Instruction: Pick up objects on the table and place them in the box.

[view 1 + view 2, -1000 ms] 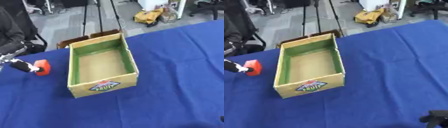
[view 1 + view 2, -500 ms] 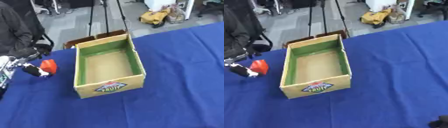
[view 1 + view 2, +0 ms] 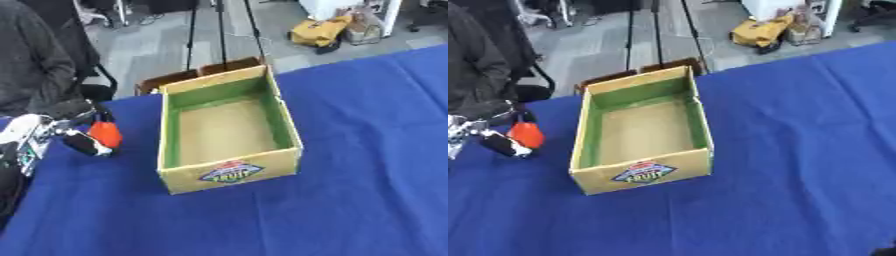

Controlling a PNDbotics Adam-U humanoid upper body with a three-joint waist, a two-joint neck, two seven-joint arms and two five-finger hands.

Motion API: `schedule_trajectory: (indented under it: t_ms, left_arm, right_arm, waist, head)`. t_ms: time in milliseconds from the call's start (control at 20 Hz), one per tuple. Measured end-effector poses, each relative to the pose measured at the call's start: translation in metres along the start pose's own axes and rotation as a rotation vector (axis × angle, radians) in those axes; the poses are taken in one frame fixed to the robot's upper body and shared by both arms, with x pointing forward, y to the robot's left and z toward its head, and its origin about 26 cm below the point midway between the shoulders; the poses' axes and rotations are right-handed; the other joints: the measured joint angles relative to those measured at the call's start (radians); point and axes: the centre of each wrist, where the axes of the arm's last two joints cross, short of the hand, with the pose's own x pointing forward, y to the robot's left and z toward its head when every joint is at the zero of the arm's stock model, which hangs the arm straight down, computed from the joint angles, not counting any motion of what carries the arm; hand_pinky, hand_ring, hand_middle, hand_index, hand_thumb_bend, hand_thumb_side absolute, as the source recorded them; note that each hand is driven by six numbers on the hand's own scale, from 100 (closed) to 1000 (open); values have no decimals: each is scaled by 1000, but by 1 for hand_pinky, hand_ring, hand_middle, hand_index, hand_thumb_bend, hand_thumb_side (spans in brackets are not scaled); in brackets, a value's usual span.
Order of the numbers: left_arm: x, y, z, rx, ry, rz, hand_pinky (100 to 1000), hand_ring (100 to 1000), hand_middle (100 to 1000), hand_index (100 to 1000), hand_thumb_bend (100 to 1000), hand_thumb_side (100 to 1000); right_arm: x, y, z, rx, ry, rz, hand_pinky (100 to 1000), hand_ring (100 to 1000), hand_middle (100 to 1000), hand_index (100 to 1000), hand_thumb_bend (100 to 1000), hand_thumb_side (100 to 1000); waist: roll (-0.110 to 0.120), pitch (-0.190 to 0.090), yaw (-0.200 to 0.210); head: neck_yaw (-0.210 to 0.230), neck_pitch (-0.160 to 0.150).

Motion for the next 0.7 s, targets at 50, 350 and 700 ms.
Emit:
schedule_trajectory:
  t_ms: [50,350,700]
  left_arm:
    - [1,-1,-1,-2,-4,0,624,580,615,737,586,451]
    - [2,-1,-1,-12,-17,-8,552,503,528,667,540,414]
    - [2,-1,-1,-25,-28,-12,494,455,495,644,529,398]
  right_arm:
    - [0,0,0,0,0,0,807,720,539,811,100,569]
    - [0,0,0,0,0,1,807,720,539,811,100,573]
    - [-1,0,0,0,2,2,808,720,539,811,100,574]
  waist:
    - [0,1,0]
    - [0,1,-2]
    - [0,1,-2]
  head:
    - [2,0]
    - [8,0]
    - [11,0]
